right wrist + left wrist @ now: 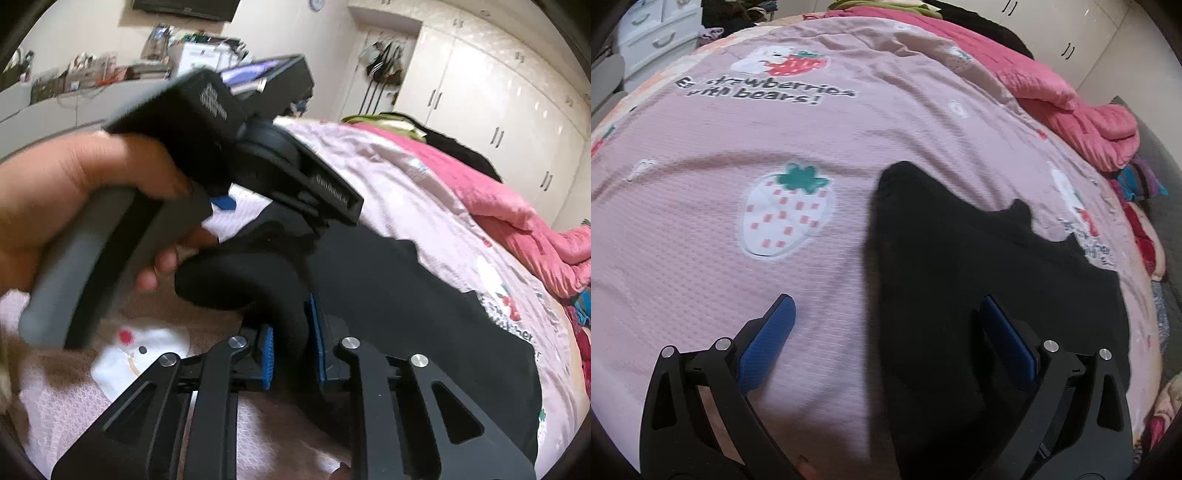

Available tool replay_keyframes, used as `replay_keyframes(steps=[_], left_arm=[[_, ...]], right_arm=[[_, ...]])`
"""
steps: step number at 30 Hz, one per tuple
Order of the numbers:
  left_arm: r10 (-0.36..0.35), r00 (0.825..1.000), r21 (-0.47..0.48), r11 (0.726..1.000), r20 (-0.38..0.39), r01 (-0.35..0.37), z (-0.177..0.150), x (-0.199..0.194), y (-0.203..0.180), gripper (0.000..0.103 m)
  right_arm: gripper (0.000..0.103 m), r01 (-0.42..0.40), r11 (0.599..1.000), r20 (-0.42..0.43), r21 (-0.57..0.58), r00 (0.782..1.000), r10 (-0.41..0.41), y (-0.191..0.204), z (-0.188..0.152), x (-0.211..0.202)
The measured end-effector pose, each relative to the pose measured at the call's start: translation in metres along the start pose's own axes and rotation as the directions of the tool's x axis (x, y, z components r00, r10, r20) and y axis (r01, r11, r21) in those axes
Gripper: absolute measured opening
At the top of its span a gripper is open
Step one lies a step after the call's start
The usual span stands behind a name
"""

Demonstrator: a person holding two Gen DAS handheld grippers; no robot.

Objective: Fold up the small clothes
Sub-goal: 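Close the right tool on the sweatshirt edge while the left tool hovers beside it, then lift the sweatshirt edge with the right tool and fold it over the body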

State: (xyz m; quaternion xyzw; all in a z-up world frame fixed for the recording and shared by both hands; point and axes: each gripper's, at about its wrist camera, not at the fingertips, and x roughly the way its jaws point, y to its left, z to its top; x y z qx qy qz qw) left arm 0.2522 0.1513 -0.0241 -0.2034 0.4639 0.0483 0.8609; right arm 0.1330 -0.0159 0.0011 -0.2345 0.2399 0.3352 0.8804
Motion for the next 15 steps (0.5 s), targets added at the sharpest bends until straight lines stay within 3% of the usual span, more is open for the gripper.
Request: replay_keyframes(steps=[4, 5, 6, 9, 12, 15], left_arm=[[-0.065, 0.998, 0.0, 0.998, 0.028, 0.065, -0.002, -0.006, -0.022, 0.093], [-0.075, 0.996, 0.006, 0.997, 0.038, 0.075, -0.003, -0.008, -0.029, 0.085], [-0.094, 0.994, 0.012, 0.996, 0.052, 0.094, -0.004, -0.011, -0.037, 0.07], [-0.158, 0.984, 0.011, 0.987, 0.078, 0.157, -0.006, -0.016, -0.057, 0.044], [-0.199, 0.974, 0.052, 0.98, 0.105, 0.194, -0.01, -0.024, -0.082, 0.032], [-0.214, 0.969, 0.118, 0.973, 0.124, 0.2, -0.014, -0.034, -0.109, 0.028]], right_arm=[[0.01, 0.026, 0.998, 0.045, 0.054, 0.999, -0.029, -0.018, -0.003, -0.017], [0.009, 0.043, 0.997, 0.058, 0.066, 0.997, -0.047, -0.024, -0.003, -0.024], [0.008, 0.055, 0.995, 0.067, 0.079, 0.996, -0.06, -0.029, -0.004, -0.028], [0.007, 0.076, 0.986, 0.086, 0.147, 0.992, -0.09, -0.052, -0.01, -0.042], [0.007, 0.09, 0.97, 0.094, 0.225, 0.989, -0.113, -0.074, -0.019, -0.055], [0.007, 0.089, 0.948, 0.094, 0.306, 0.988, -0.123, -0.091, -0.026, -0.065]])
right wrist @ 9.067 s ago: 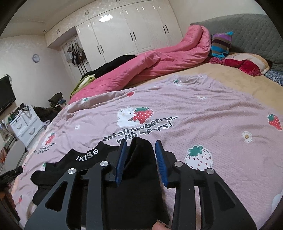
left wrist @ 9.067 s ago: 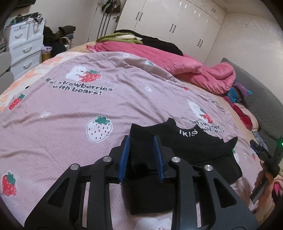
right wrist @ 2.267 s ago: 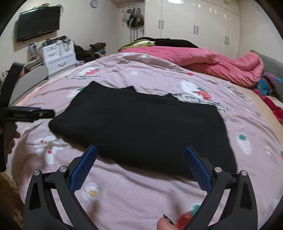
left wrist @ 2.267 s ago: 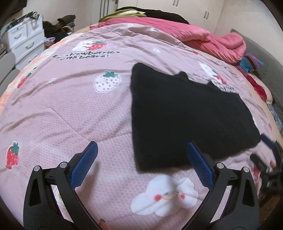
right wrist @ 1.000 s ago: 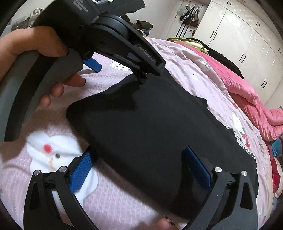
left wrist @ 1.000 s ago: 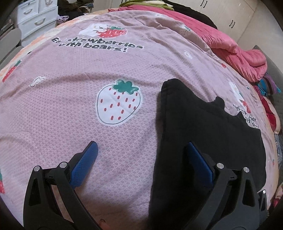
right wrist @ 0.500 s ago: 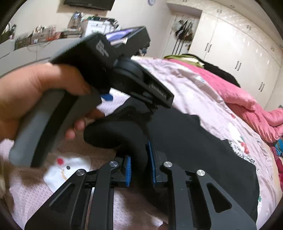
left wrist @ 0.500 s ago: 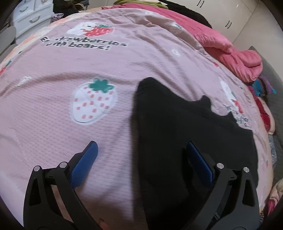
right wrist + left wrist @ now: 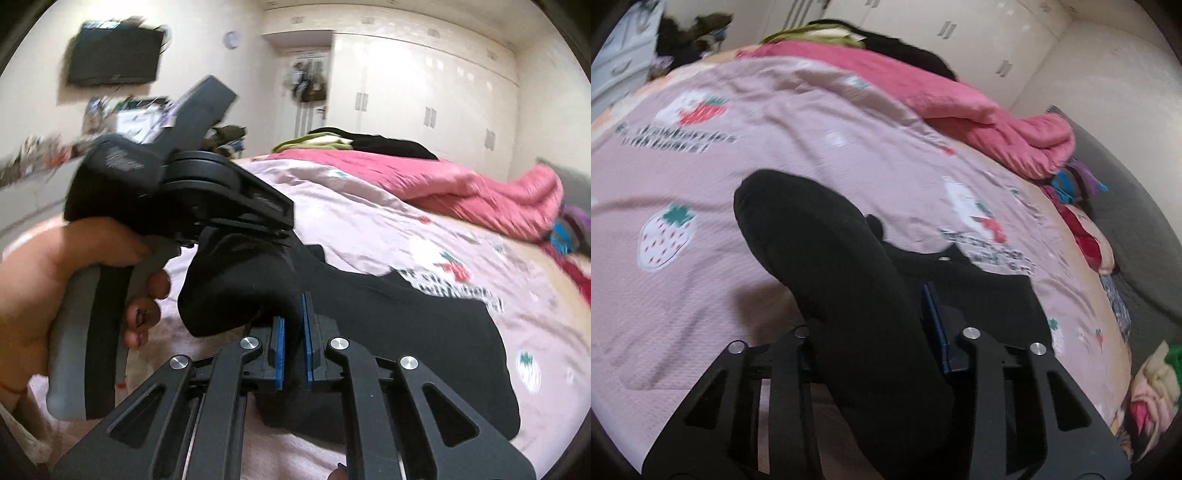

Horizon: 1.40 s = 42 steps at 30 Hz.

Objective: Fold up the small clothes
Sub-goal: 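Lift the sweatshirt edge with the right tool and fold it over the body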

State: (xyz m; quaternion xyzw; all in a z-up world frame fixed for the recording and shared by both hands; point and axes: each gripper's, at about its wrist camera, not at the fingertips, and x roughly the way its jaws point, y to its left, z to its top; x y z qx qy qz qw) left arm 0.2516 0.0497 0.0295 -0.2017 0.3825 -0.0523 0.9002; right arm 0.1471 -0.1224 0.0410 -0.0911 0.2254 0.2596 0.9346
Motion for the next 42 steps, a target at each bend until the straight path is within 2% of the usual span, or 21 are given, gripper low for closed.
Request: replay_keyframes(steps=[3, 11, 18, 27, 31, 34, 37, 38, 39, 40, 42], left_arm=[[-0.013, 1.0, 0.041, 0.999, 0.008, 0.013, 0.0, -0.002, -0.018, 0.027], [-0.064, 0.998, 0.073, 0.995, -0.007, 0.064, 0.003, 0.006, -0.06, 0.026], [-0.086, 0.995, 0.12, 0.989, -0.042, 0.09, 0.001, 0.024, -0.101, 0.026], [-0.102, 0.986, 0.157, 0.98, -0.128, 0.122, -0.012, 0.061, -0.148, 0.026], [-0.072, 0.984, 0.189, 0.976, -0.165, 0.104, -0.022, 0.083, -0.169, 0.029], [-0.048, 0.98, 0.204, 0.975, -0.195, 0.088, -0.03, 0.1, -0.179, 0.035], [-0.028, 0.972, 0.21, 0.975, -0.233, 0.078, -0.037, 0.116, -0.185, 0.045], [-0.031, 0.97, 0.207, 0.975, -0.243, 0.083, -0.039, 0.12, -0.185, 0.054], [-0.054, 0.965, 0.194, 0.975, -0.256, 0.106, -0.039, 0.122, -0.186, 0.07], [-0.076, 0.962, 0.182, 0.975, -0.262, 0.126, -0.038, 0.123, -0.186, 0.074], [-0.097, 0.961, 0.175, 0.974, -0.259, 0.146, -0.037, 0.12, -0.186, 0.076]], right_arm=[[0.007, 0.013, 0.999, 0.02, 0.039, 1.0, -0.014, -0.012, -0.002, -0.01], [0.007, 0.037, 0.989, 0.052, 0.141, 0.998, -0.045, -0.038, -0.011, -0.029], [0.007, 0.033, 0.973, 0.057, 0.227, 0.997, -0.047, -0.069, -0.019, -0.041], [0.007, 0.072, 0.958, 0.021, 0.278, 0.996, -0.081, -0.104, -0.041, -0.055], [0.007, 0.065, 0.943, -0.022, 0.326, 0.998, -0.061, -0.124, -0.056, -0.054], [0.007, 0.054, 0.917, -0.069, 0.395, 0.997, -0.028, -0.14, -0.067, -0.05], [0.008, 0.032, 0.886, -0.119, 0.463, 0.993, 0.026, -0.155, -0.08, -0.043], [0.013, 0.03, 0.873, -0.145, 0.487, 0.988, 0.047, -0.161, -0.086, -0.04], [0.02, 0.027, 0.866, -0.163, 0.499, 0.985, 0.063, -0.164, -0.089, -0.037], [0.022, 0.023, 0.858, -0.191, 0.513, 0.978, 0.087, -0.168, -0.095, -0.033], [0.024, 0.006, 0.83, -0.19, 0.557, 0.974, 0.121, -0.177, -0.103, -0.032]])
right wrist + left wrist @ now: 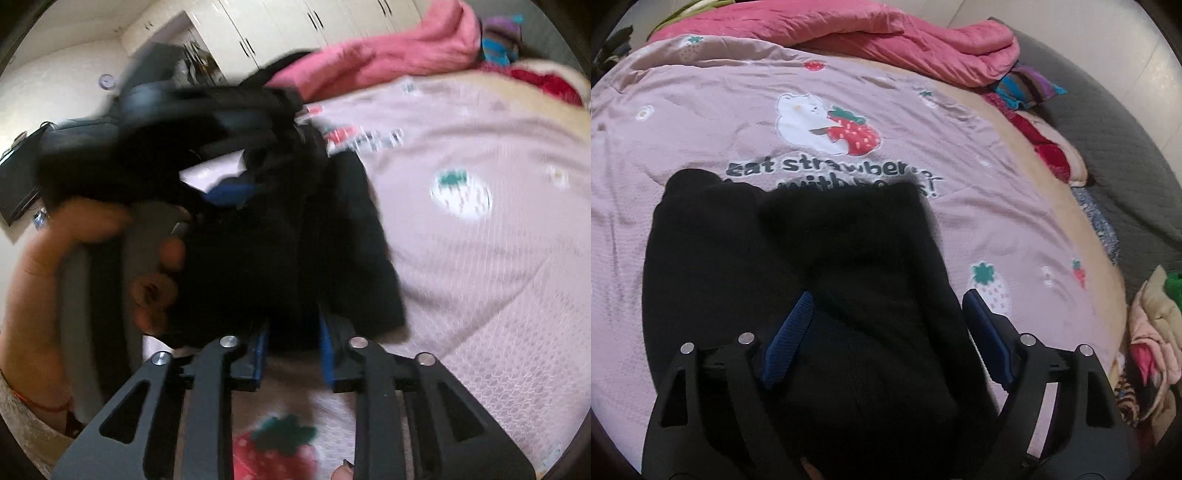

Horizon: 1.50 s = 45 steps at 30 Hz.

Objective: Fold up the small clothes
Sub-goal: 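Lift the sweatshirt edge with the right tool and fold it over the body, then lay the folded edge down and open the right tool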

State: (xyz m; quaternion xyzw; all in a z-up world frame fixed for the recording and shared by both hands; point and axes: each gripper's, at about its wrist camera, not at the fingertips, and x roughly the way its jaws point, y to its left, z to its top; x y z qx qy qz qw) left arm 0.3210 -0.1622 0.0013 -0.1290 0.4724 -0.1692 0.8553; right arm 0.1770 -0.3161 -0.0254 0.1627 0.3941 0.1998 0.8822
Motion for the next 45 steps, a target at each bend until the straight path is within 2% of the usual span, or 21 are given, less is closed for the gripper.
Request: replay_keyframes(steps=[2, 5, 6, 9, 11, 14, 16, 20, 22, 23, 24, 27, 30, 32, 34, 37, 38, 39, 40, 42, 45], left_arm=[[-0.006, 1.0, -0.002, 1.0, 0.016, 0.006, -0.001, -0.006, 0.001, 0.081], [-0.008, 0.998, -0.006, 1.0, 0.068, 0.009, -0.002, -0.025, 0.008, 0.082], [0.001, 0.996, -0.002, 1.0, 0.085, -0.001, -0.004, -0.032, 0.012, 0.084], [0.069, 0.99, 0.034, 0.997, 0.124, -0.074, -0.014, -0.053, 0.024, 0.085], [0.107, 0.986, 0.058, 0.992, 0.131, -0.115, -0.022, -0.061, 0.031, 0.085], [0.155, 0.98, 0.103, 0.98, 0.128, -0.168, -0.046, -0.07, 0.042, 0.085], [0.17, 0.978, 0.118, 0.976, 0.124, -0.184, -0.056, -0.07, 0.048, 0.085], [0.144, 0.983, 0.1, 0.983, 0.114, -0.156, -0.07, -0.068, 0.06, 0.087], [0.12, 0.987, 0.076, 0.989, 0.111, -0.129, -0.071, -0.069, 0.065, 0.087], [0.114, 0.987, 0.073, 0.99, 0.111, -0.123, -0.071, -0.071, 0.066, 0.087], [0.111, 0.987, 0.077, 0.99, 0.113, -0.12, -0.072, -0.072, 0.066, 0.087], [0.1, 0.987, 0.085, 0.99, 0.122, -0.111, -0.075, -0.079, 0.064, 0.088], [0.1, 0.987, 0.087, 0.99, 0.125, -0.111, -0.079, -0.084, 0.064, 0.088], [0.101, 0.987, 0.088, 0.99, 0.123, -0.112, -0.082, -0.086, 0.064, 0.088], [0.098, 0.988, 0.091, 0.99, 0.122, -0.11, -0.083, -0.089, 0.063, 0.088], [0.086, 0.987, 0.097, 0.99, 0.136, -0.1, -0.087, -0.097, 0.059, 0.088], [0.084, 0.986, 0.099, 0.99, 0.143, -0.098, -0.089, -0.101, 0.057, 0.088], [0.081, 0.986, 0.103, 0.99, 0.147, -0.097, -0.09, -0.105, 0.055, 0.088], [0.08, 0.985, 0.105, 0.99, 0.151, -0.096, -0.091, -0.107, 0.054, 0.089], [0.079, 0.983, 0.111, 0.989, 0.168, -0.099, -0.096, -0.115, 0.052, 0.093], [0.069, 0.981, 0.108, 0.99, 0.181, -0.089, -0.102, -0.125, 0.051, 0.093]], right_arm=[[0.026, -0.041, 0.998, -0.013, 0.037, 0.999, 0.042, -0.009, 0.0, -0.002], [0.039, -0.078, 0.996, -0.015, 0.04, 0.997, 0.079, -0.011, -0.001, -0.008], [0.048, -0.092, 0.995, -0.018, 0.036, 0.996, 0.093, -0.011, -0.002, -0.009], [0.068, -0.138, 0.99, -0.016, 0.028, 0.99, 0.139, -0.008, -0.001, -0.015], [0.074, -0.138, 0.99, -0.001, 0.031, 0.99, 0.138, -0.004, -0.001, -0.017], [0.076, -0.164, 0.983, -0.005, 0.082, 0.986, 0.165, -0.007, 0.007, -0.013], [0.076, -0.18, 0.975, -0.009, 0.133, 0.983, 0.183, -0.018, 0.027, -0.005], [0.076, -0.222, 0.936, 0.013, 0.273, 0.974, 0.227, -0.033, 0.038, 0.005], [0.066, -0.243, 0.914, 0.038, 0.324, 0.969, 0.244, -0.04, 0.04, 0.004], [0.038, -0.245, 0.905, 0.051, 0.347, 0.969, 0.242, -0.044, 0.041, 0.005], [0.017, -0.242, 0.9, 0.065, 0.363, 0.97, 0.234, -0.047, 0.042, 0.002], [0.014, -0.218, 0.893, 0.089, 0.393, 0.976, 0.199, -0.053, 0.044, -0.01], [0.014, -0.069, 0.931, 0.009, 0.357, 0.997, 0.07, -0.055, 0.042, -0.01], [0.013, -0.007, 0.94, -0.026, 0.341, 1.0, 0.017, -0.058, 0.037, -0.01], [0.025, 0.006, 0.934, -0.02, 0.357, 1.0, 0.001, -0.059, 0.034, -0.017], [0.044, 0.045, 0.952, 0.017, 0.304, 0.998, -0.052, -0.047, 0.035, -0.034], [0.057, 0.049, 0.958, 0.04, 0.283, 0.997, -0.063, -0.042, 0.035, -0.041], [0.063, 0.051, 0.964, 0.063, 0.261, 0.996, -0.07, -0.037, 0.035, -0.044], [0.065, 0.057, 0.969, 0.084, 0.241, 0.993, -0.08, -0.033, 0.033, -0.05], [0.078, 0.076, 0.977, 0.127, 0.197, 0.987, -0.103, -0.024, 0.031, -0.06], [0.087, 0.098, 0.986, 0.188, 0.134, 0.975, -0.122, -0.013, 0.027, -0.071]])
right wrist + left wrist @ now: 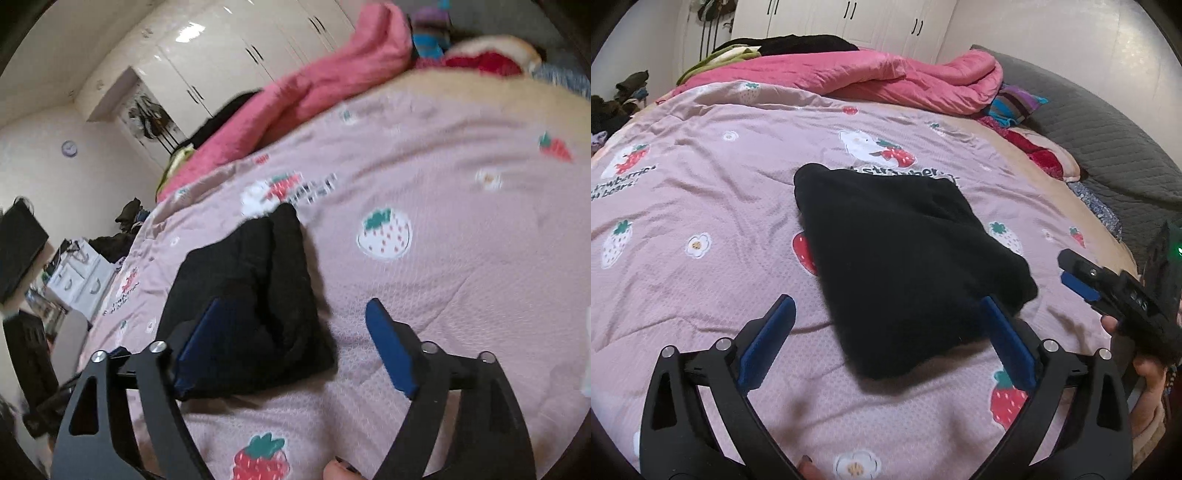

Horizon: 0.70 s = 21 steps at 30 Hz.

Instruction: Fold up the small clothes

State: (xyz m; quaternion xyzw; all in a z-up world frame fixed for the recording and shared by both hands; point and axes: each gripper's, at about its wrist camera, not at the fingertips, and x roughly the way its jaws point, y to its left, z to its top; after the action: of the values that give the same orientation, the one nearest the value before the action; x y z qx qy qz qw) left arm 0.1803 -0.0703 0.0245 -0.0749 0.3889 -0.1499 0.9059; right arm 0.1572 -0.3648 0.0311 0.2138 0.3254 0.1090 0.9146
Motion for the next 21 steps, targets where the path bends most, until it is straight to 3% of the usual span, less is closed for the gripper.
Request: replay_keyframes(steps=[7, 16, 21], left_arm=[[0.009, 0.999, 0.017, 1.0, 0.047, -0.009, -0.018, -0.031, -0.002, 0.094], [0.041, 0.995, 0.026, 0.999, 0.091, -0.043, -0.051, -0.058, -0.001, 0.094], [0.06, 0.99, 0.044, 0.997, 0.126, -0.066, -0.061, -0.07, 0.001, 0.094]], right_arm=[[0.096, 0.036, 0.987, 0.125, -0.155, 0.992, -0.016, 0.023, -0.017, -0.034], [0.098, 0.063, 0.956, 0.142, -0.286, 0.99, -0.022, 0.041, -0.053, -0.05], [0.099, 0.087, 0.927, 0.207, -0.366, 0.978, -0.011, 0.055, -0.071, -0.065]])
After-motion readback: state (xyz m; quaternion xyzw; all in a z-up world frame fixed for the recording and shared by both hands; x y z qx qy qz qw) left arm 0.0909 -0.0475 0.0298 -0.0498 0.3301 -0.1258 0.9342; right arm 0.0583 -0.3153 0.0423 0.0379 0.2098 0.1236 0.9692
